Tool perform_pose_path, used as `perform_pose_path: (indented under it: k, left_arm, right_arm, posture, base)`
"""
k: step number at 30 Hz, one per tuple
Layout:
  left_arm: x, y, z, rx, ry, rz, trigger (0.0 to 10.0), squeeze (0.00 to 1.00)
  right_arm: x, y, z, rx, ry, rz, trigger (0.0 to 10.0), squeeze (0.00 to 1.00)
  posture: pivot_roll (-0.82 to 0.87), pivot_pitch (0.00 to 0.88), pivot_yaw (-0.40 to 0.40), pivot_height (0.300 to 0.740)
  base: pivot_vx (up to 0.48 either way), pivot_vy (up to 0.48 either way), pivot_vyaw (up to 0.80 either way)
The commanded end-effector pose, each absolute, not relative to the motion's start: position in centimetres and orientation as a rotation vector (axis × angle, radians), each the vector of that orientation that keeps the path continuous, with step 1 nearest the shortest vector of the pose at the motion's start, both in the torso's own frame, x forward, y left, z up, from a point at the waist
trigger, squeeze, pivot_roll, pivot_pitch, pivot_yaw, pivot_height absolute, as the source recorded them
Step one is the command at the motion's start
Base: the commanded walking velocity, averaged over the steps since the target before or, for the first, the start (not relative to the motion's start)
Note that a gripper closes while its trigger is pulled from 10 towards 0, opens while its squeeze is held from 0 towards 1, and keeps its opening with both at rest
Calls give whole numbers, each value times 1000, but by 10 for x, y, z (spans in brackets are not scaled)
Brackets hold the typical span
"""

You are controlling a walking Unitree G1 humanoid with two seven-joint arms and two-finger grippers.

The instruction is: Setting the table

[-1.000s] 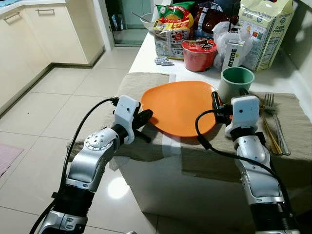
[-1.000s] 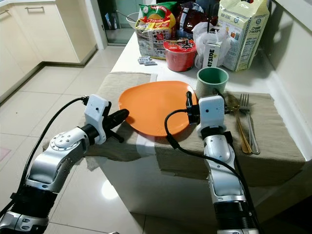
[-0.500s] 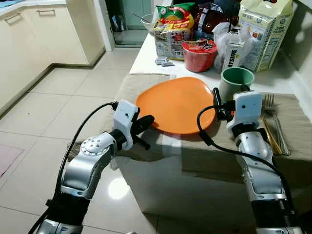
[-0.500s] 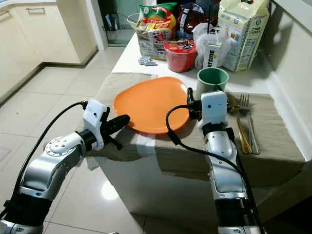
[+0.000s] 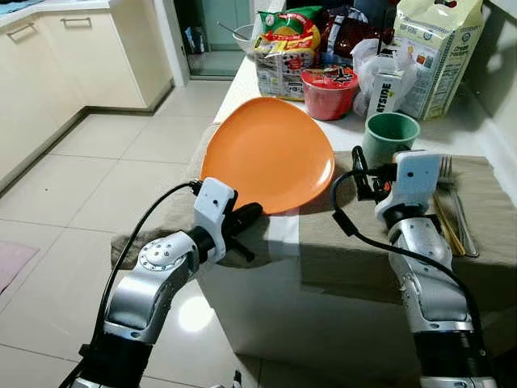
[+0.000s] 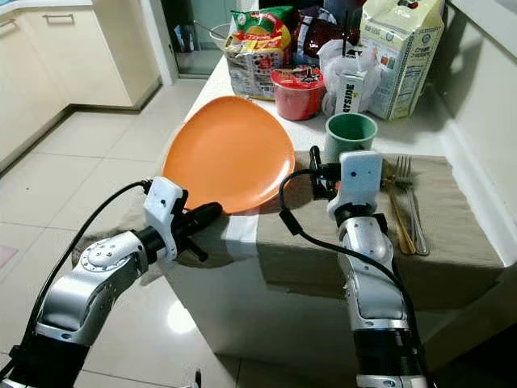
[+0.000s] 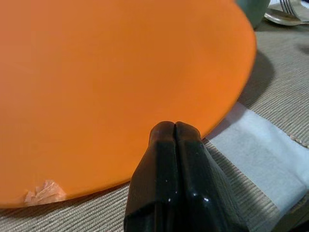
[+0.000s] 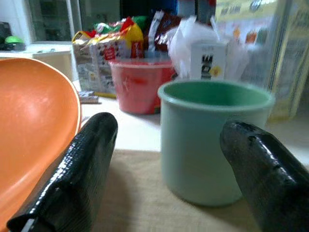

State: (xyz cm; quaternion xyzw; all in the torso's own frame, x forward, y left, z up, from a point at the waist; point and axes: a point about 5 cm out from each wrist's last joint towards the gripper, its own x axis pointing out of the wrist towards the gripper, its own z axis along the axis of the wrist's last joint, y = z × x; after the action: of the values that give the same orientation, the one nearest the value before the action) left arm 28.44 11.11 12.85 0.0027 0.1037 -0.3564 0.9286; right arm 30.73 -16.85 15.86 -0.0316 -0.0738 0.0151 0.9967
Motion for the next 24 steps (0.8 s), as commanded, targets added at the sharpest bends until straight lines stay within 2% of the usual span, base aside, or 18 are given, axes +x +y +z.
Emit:
perform_pose_path:
  k: [1, 3, 12, 24]
  left_arm:
    - [279, 112, 112, -1, 304, -736, 10000, 0]
    - [279, 112, 112, -1, 304, -736, 10000, 0]
    - [277, 112, 114, -12, 297, -737, 10000, 0]
    - [278, 110, 115, -13, 293, -742, 10000, 0]
  right_arm:
    - [307, -165, 164, 18, -145, 61, 10000, 0]
    - [307, -165, 164, 18, -145, 61, 10000, 0]
    - [303, -148, 154, 339, -13, 221, 10000, 0]
    - [302, -136, 161, 365, -10, 311, 10000, 0]
  posture:
    - [-191, 19, 86, 740]
    - [-191, 19, 86, 740]
    - [-188, 28, 84, 740]
    - [-186, 29, 85, 740]
  base:
    - [0, 0, 0]
    - [0, 0, 0]
    - [0, 0, 0]
    - [0, 0, 0]
